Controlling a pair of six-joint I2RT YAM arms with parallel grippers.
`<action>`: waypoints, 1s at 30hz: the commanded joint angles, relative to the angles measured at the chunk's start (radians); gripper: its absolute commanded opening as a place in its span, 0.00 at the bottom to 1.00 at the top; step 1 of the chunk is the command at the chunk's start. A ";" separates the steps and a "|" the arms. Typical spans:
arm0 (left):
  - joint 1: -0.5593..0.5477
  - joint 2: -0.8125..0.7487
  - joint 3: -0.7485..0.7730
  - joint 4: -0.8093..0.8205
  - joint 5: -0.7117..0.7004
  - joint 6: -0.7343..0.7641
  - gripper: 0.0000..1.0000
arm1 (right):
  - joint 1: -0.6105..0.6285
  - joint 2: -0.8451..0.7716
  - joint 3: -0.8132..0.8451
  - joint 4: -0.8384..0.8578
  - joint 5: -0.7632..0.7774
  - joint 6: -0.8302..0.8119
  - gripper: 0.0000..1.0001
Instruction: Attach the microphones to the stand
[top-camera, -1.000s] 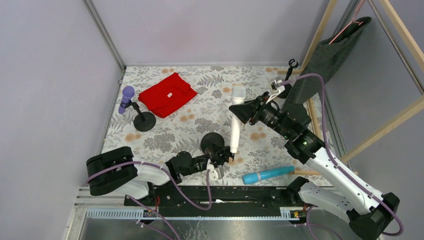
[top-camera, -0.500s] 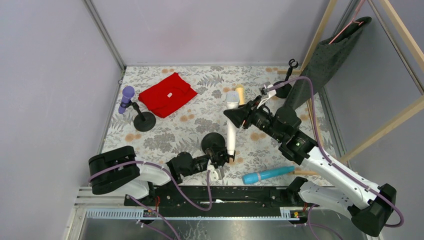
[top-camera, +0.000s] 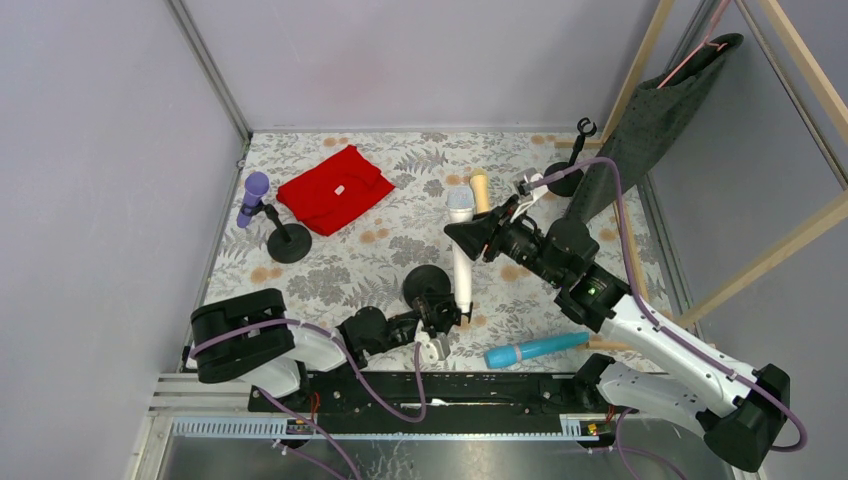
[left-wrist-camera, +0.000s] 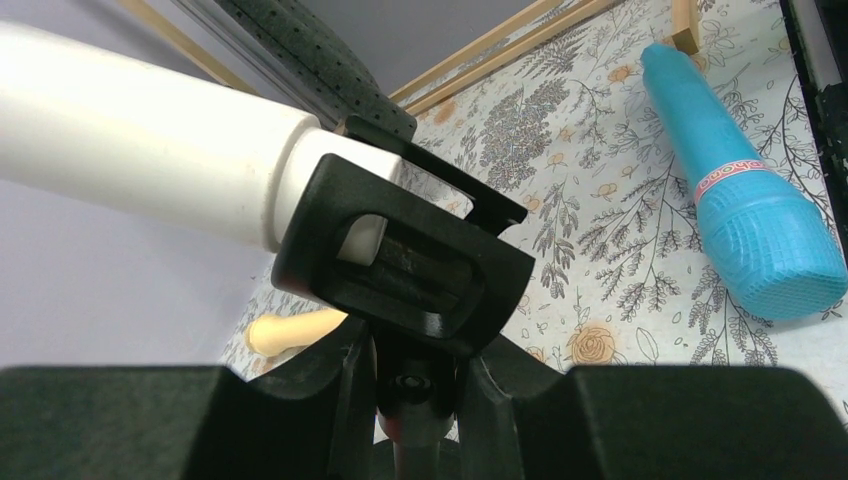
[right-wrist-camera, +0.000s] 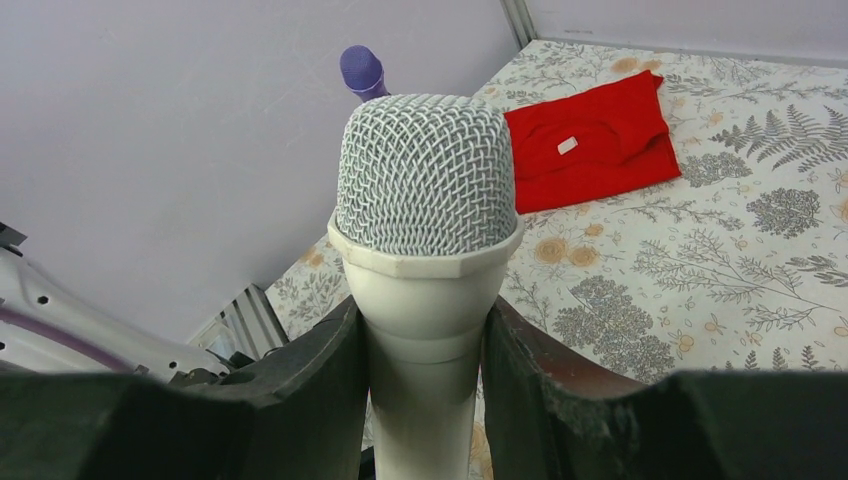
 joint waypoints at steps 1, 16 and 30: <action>0.002 0.039 -0.005 0.173 -0.058 -0.030 0.00 | 0.025 -0.010 -0.025 -0.036 -0.087 -0.024 0.00; 0.006 0.078 -0.013 0.230 -0.089 -0.056 0.00 | 0.072 -0.056 -0.135 -0.095 -0.040 -0.022 0.00; 0.006 0.101 -0.012 0.267 -0.154 -0.081 0.00 | 0.122 -0.048 -0.186 -0.170 0.045 -0.005 0.00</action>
